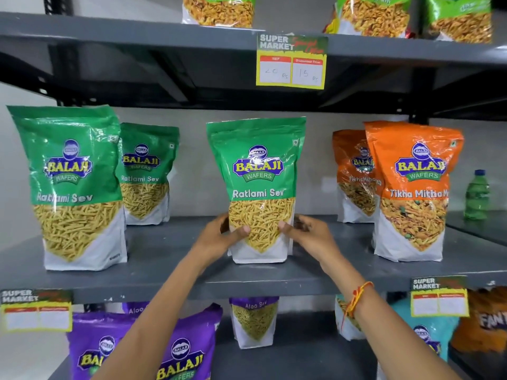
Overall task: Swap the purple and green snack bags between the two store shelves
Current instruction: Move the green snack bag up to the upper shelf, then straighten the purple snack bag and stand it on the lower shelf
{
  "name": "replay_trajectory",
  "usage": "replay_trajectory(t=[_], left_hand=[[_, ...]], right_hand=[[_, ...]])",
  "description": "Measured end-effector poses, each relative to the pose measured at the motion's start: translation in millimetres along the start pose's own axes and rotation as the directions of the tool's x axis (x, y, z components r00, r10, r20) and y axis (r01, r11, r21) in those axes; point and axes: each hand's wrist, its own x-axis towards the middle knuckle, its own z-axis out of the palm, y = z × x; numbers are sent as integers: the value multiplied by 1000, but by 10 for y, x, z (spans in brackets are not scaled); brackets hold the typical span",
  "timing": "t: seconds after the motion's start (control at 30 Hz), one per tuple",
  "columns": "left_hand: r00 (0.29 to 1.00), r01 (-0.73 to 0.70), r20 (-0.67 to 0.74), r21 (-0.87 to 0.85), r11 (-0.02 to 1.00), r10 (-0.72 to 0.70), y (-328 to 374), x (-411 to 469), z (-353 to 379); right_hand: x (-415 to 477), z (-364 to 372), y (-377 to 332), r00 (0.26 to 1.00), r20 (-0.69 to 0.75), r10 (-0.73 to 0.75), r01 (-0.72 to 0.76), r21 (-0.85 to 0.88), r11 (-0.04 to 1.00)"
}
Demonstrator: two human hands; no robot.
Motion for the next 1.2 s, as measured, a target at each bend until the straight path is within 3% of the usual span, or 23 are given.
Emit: replay_trajectory(t=[0.17, 0.77, 0.83, 0.9, 0.97, 1.03, 1.1, 1.2], left_hand=[[996, 47, 78, 32, 998, -49, -68, -19, 49], [997, 68, 19, 188, 980, -73, -25, -159, 79], [998, 67, -2, 212, 975, -68, 19, -205, 75], [986, 34, -166, 248, 968, 8, 81, -349, 78], [933, -53, -332, 265, 963, 142, 177, -623, 56], [937, -104, -307, 209, 972, 166, 207, -930, 19], [982, -34, -177, 192, 981, 68, 114, -1199, -19], [986, 169, -66, 353, 920, -156, -378, -1480, -145]], right_hand=[[13, 29, 78, 977, 201, 65, -67, -1, 998], [-74, -11, 82, 976, 190, 102, -91, -64, 994], [-173, -1, -1, 993, 105, 59, -46, -122, 991], [-342, 7, -99, 987, -132, -96, 79, -129, 988], [-577, 15, -231, 924, -270, -269, 279, -3, 960], [-795, 103, -295, 936, -151, -317, 337, 133, 932], [-970, 296, -205, 958, 110, -266, 240, 204, 949], [-1137, 684, 179, 914, 400, -73, 41, 88, 995]])
